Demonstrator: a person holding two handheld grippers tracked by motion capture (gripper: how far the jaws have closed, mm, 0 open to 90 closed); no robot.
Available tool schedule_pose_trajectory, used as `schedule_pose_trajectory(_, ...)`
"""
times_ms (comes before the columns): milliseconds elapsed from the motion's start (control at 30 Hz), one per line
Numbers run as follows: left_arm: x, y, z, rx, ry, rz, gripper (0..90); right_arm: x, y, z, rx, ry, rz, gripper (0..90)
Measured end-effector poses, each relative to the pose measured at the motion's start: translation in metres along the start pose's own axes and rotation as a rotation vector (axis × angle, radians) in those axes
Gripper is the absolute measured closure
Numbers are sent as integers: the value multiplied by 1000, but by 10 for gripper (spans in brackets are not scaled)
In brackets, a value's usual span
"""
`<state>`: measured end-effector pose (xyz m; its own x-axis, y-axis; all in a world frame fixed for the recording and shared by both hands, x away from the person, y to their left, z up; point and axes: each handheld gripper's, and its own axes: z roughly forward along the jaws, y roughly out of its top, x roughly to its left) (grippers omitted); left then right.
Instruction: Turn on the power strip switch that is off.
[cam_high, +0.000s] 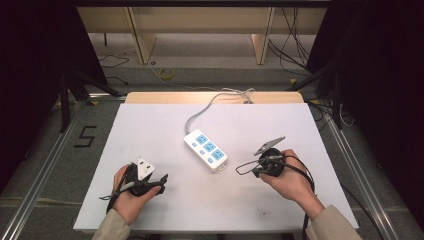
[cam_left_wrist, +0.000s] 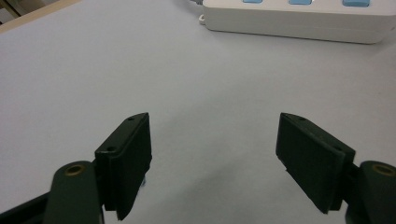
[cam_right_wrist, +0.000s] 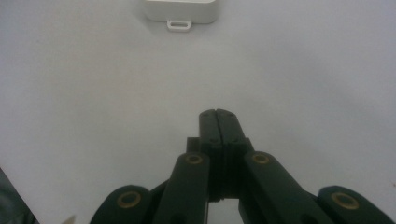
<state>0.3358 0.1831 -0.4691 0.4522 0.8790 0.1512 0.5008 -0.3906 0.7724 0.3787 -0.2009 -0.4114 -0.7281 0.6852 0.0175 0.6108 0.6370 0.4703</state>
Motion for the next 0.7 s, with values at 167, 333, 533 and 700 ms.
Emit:
schedule_pose_trajectory(167, 0, 0, 0, -2, 0, 0, 269, -1, 6, -2, 4, -3, -8, 900)
schedule_pose_trajectory(333, 0, 0, 0, -4, 1, -4, 269, 0, 10, -2, 14, -1, -3, 900)
schedule_pose_trajectory(533, 0, 0, 0, -5, 1, -4, 269, 0, 16, 0, 21, 5, -12, 900)
schedule_pose_trajectory(700, 0, 0, 0, -5, 1, -5, 269, 1, 20, 1, 32, 7, -11, 900)
